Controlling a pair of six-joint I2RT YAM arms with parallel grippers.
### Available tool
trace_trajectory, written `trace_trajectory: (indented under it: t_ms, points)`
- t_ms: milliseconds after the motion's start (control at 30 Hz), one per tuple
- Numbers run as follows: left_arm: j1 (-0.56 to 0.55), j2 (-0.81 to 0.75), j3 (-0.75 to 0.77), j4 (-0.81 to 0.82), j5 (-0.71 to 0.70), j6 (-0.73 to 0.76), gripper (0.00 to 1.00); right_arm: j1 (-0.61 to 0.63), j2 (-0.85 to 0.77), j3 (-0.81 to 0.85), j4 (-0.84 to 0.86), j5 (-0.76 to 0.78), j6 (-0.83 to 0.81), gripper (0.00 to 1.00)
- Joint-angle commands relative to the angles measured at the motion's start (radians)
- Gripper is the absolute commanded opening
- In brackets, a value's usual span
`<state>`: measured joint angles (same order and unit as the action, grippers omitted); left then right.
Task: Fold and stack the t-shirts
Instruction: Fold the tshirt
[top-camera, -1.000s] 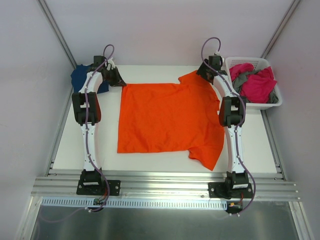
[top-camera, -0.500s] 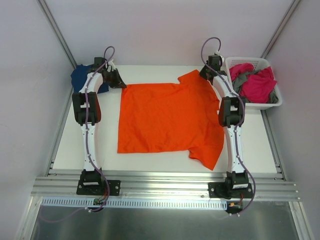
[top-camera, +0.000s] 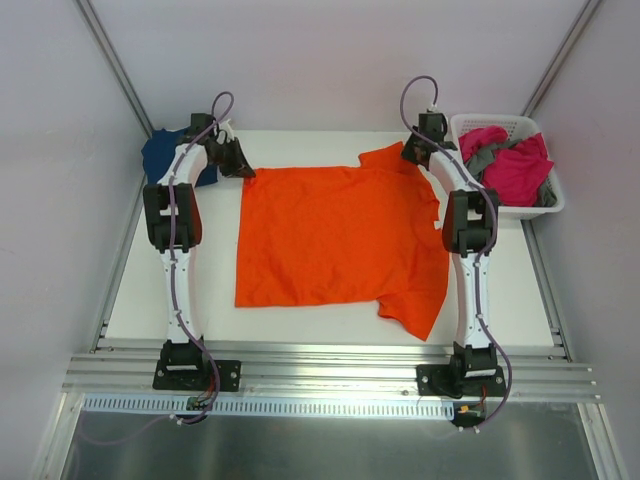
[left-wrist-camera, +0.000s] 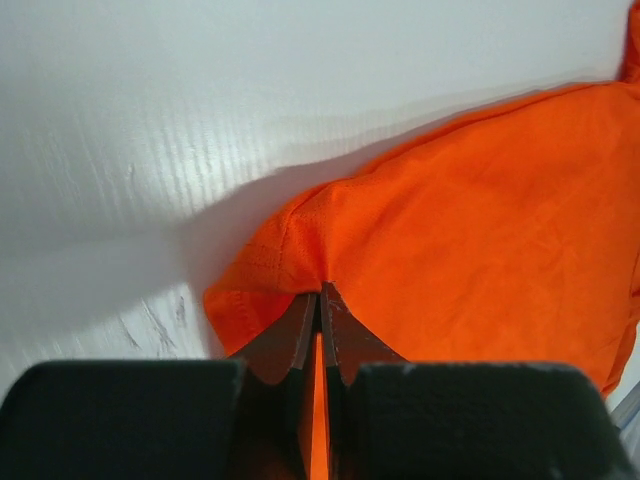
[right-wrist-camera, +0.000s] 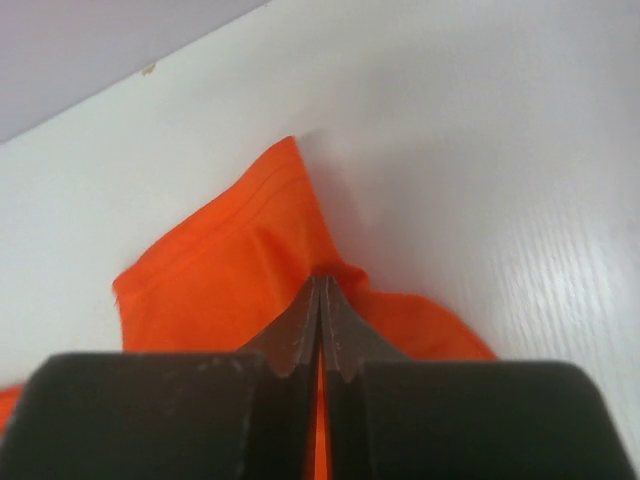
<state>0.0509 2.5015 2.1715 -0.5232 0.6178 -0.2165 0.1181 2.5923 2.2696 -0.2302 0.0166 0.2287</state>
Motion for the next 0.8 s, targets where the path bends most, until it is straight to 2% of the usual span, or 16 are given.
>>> trace_trajectory:
  t_ms: [0, 167, 433, 567, 767]
  points:
    - [-0.005, -0.162, -0.006, -0.009, 0.002, 0.028, 0.0, 0.0, -0.231, -0.074, 0.012, -0.007, -0.078, 0.0]
    - [0.001, -0.224, -0.019, -0.011, 0.02, 0.012, 0.0, -0.003, -0.345, -0.156, 0.003, -0.006, -0.124, 0.01]
    - [0.001, -0.259, -0.038, -0.032, 0.025, 0.037, 0.0, -0.035, -0.365, -0.171, -0.032, -0.052, -0.106, 0.01]
    - [0.007, -0.289, -0.084, -0.038, 0.034, 0.04, 0.0, -0.046, -0.417, -0.275, -0.038, -0.079, -0.098, 0.0]
    - [0.023, -0.323, -0.114, -0.049, 0.049, 0.036, 0.0, -0.044, -0.512, -0.346, -0.063, -0.089, -0.111, 0.01]
